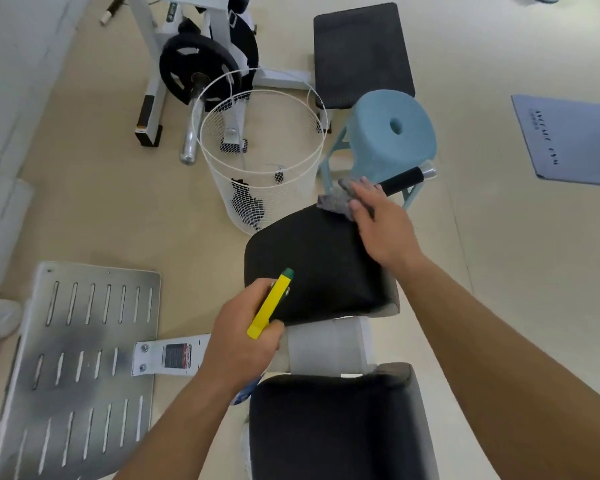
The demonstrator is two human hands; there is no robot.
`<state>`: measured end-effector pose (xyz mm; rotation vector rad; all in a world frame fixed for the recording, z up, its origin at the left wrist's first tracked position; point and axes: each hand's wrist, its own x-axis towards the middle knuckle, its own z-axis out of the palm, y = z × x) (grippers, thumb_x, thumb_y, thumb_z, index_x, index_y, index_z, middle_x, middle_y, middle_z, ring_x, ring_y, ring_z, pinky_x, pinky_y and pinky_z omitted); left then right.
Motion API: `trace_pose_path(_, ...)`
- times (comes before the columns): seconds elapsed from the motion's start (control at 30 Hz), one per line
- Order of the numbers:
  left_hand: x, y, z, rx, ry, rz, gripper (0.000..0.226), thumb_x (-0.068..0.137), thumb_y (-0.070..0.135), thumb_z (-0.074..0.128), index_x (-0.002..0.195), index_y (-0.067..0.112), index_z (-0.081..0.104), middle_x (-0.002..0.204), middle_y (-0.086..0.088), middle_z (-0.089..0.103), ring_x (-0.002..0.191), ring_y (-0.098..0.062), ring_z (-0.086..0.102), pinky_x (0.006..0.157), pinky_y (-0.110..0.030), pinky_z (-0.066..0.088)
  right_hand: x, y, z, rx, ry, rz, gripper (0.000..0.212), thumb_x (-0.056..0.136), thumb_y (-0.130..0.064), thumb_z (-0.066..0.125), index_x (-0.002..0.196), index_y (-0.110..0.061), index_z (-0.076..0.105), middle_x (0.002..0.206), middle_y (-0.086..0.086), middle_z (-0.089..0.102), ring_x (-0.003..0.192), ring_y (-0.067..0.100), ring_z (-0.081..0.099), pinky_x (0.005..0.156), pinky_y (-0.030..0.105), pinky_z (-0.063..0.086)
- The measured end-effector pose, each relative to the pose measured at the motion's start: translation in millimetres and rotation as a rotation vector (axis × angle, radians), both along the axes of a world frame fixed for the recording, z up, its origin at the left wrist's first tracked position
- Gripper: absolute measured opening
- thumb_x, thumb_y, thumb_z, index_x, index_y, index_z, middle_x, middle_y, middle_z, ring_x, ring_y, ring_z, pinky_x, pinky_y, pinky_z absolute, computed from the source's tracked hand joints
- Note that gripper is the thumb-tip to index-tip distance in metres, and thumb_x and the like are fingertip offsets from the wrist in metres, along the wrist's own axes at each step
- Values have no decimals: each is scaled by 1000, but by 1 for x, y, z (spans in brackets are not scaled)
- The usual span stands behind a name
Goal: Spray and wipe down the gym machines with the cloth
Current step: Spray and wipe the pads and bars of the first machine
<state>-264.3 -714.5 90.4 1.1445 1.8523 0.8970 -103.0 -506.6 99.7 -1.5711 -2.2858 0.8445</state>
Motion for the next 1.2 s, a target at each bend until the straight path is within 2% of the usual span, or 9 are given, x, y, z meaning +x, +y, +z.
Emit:
trace_pose_path(0.13, 9, 11, 5, 6, 5, 24, 35, 71, 16, 54, 102, 26, 65, 64, -4, 59, 57, -23, 55, 55, -48, 50, 24, -41, -5, -62, 152, -122, 45, 107, -33, 37, 153, -35, 36, 159, -12, 34, 146, 11, 31, 114, 19, 21)
trace_pose_path(0.23, 13, 14, 5, 2, 0, 40, 34, 72, 18, 54, 103, 25, 65, 65, -3, 60, 58, -24, 57, 57, -48, 53, 56, -98, -9, -17, 194, -14, 45, 106, -25, 41, 150, -35, 36, 162, -12, 27, 150, 4, 20, 123, 31, 22)
trace_pose_path(0.4, 4, 7, -4, -20, -17, 41, 33, 72, 17, 55, 103, 23, 64, 67, -4, 61, 58, -21, 59, 57, -40, 54, 50, -102, -9, 202, -79, 427, 41, 105, -27, 39, 146, -25, 47, 161, -4, 30, 153, 18, 16, 122, 42, 22)
trace_pose_path(0.5, -11, -2, -16, -40, -6, 15, 31, 74, 15, 58, 101, 29, 63, 66, 5, 59, 59, -12, 57, 54, -26, 50, 12, -57, 4, 119, -113, 297, 39, 108, -29, 38, 145, -27, 48, 160, -9, 28, 151, 10, 13, 125, 35, 16)
trace_pose_path(0.63, -27, -14, -36, -122, 40, -49, 19, 80, 16, 63, 88, 32, 57, 70, 4, 59, 63, -20, 59, 59, -45, 57, -32, -16, 8, 148, -135, 204, 38, 107, -29, 40, 142, -26, 54, 157, -5, 39, 149, 14, 26, 122, 35, 21)
trace_pose_path(0.7, -36, -20, -46, -149, 52, -42, 17, 85, 16, 65, 85, 30, 57, 72, 3, 61, 65, -21, 60, 59, -46, 57, -50, -9, 3, 195, -279, 346, 36, 107, -27, 38, 135, -22, 59, 150, -1, 49, 145, 19, 34, 119, 38, 23)
trace_pose_path(0.8, -47, -31, -57, -167, 64, -25, 28, 93, 13, 68, 82, 35, 53, 74, 5, 61, 67, -14, 58, 57, -27, 44, -72, -7, -7, 342, -551, 515, 29, 101, -23, 41, 119, -18, 64, 128, 2, 59, 127, 24, 44, 109, 41, 32)
trace_pose_path(1.03, -72, -51, -65, -95, -28, 130, 25, 74, 15, 60, 94, 29, 61, 74, 7, 63, 68, -14, 57, 59, -37, 47, -86, -117, -38, 215, -804, 1080, 58, 103, -27, 39, 157, -14, 21, 166, 7, 13, 154, 26, 9, 125, 44, 8)
trace_pose_path(1.2, -80, -59, -71, -79, -72, 161, 28, 80, 10, 62, 95, 34, 61, 82, 8, 66, 71, -11, 59, 58, -32, 50, -114, -58, -47, 303, -854, 1210, 48, 102, -34, 42, 150, -27, 38, 159, -3, 35, 149, 20, 26, 122, 43, 18)
